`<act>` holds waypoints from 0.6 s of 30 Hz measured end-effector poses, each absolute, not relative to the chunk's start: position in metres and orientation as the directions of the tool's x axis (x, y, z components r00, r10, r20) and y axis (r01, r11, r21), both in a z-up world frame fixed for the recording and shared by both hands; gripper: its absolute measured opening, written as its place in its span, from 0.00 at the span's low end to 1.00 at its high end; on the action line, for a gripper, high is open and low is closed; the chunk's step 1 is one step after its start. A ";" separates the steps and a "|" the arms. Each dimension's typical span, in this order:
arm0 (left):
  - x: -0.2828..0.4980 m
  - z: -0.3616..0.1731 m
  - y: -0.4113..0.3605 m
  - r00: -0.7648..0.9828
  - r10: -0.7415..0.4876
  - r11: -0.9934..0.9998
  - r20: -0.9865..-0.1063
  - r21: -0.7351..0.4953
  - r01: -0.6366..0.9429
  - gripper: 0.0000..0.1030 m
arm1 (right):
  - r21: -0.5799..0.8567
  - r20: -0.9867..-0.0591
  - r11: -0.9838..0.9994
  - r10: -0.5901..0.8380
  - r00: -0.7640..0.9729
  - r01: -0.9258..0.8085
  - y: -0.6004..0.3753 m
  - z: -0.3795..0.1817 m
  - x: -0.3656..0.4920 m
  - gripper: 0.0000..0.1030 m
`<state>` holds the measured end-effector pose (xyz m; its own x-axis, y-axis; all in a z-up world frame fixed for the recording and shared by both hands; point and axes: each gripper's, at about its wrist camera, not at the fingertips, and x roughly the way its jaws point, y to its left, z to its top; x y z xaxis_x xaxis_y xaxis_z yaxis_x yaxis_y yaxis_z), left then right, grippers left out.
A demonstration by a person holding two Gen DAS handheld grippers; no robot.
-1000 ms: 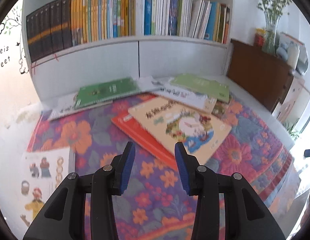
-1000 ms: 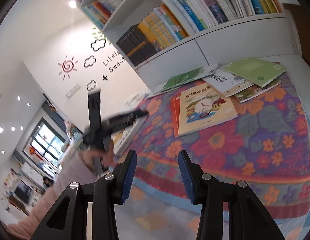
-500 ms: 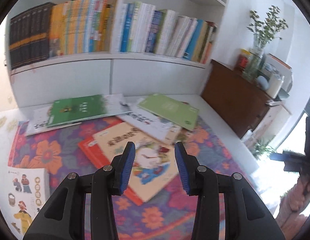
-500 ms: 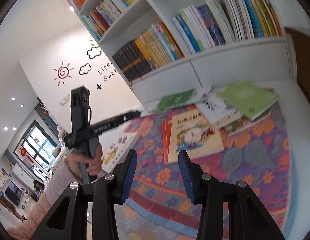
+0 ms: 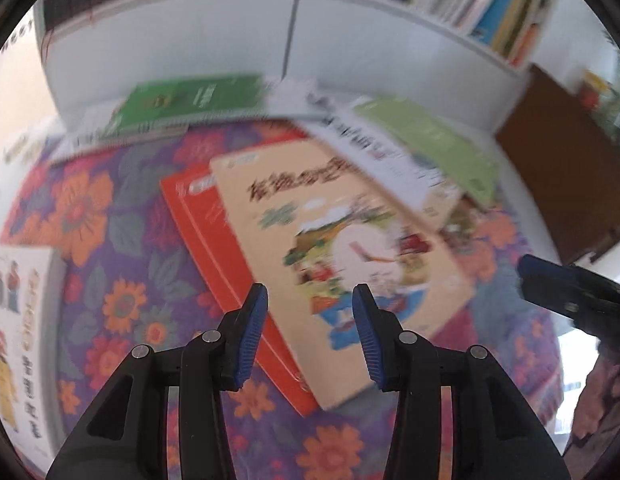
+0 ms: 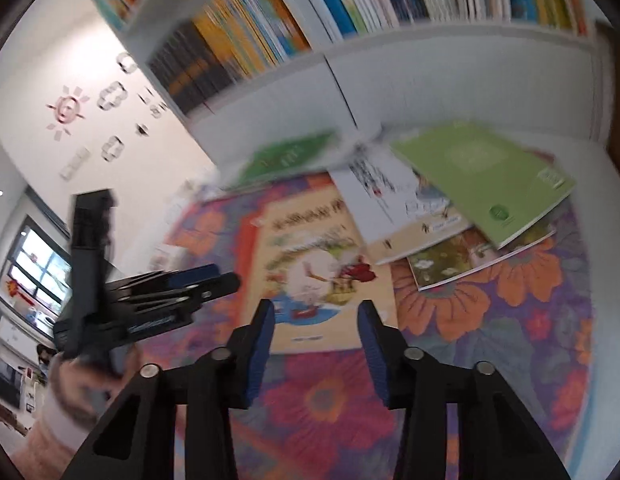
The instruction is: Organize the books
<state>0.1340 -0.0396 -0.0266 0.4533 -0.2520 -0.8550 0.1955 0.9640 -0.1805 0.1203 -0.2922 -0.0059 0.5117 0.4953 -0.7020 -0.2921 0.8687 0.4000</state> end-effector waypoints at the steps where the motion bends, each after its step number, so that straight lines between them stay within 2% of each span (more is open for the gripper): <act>1: 0.139 -0.036 -0.037 0.444 -0.244 0.967 -0.862 -0.182 0.179 0.41 | 0.387 -0.727 0.883 0.470 0.501 -0.267 -0.288 -0.020 0.132 0.36; 3: 0.143 -0.045 -0.034 0.441 -0.234 0.970 -0.866 -0.178 0.166 0.41 | 0.365 -0.758 0.905 0.426 0.494 -0.220 -0.284 -0.041 0.150 0.32; 7: 0.146 -0.056 -0.040 0.456 -0.215 0.972 -0.864 -0.144 0.185 0.41 | 0.350 -0.782 0.923 0.382 0.493 -0.162 -0.282 -0.067 0.171 0.32; 8: 0.145 -0.057 -0.045 0.451 -0.222 0.969 -0.864 -0.144 0.202 0.44 | 0.345 -0.777 0.925 0.378 0.503 -0.161 -0.281 -0.067 0.171 0.32; 11: 0.144 -0.057 -0.046 0.445 -0.222 0.968 -0.868 -0.142 0.207 0.44 | 0.355 -0.782 0.918 0.395 0.483 -0.176 -0.272 -0.065 0.169 0.32; 14: 0.143 -0.056 -0.040 0.435 -0.264 0.959 -0.861 -0.186 0.214 0.42 | 0.211 -0.799 0.969 0.247 0.548 -0.129 -0.267 -0.059 0.166 0.32; 18: 0.143 -0.057 -0.043 0.440 -0.259 0.959 -0.860 -0.173 0.225 0.43 | 0.251 -0.823 0.963 0.264 0.503 -0.095 -0.275 -0.072 0.177 0.32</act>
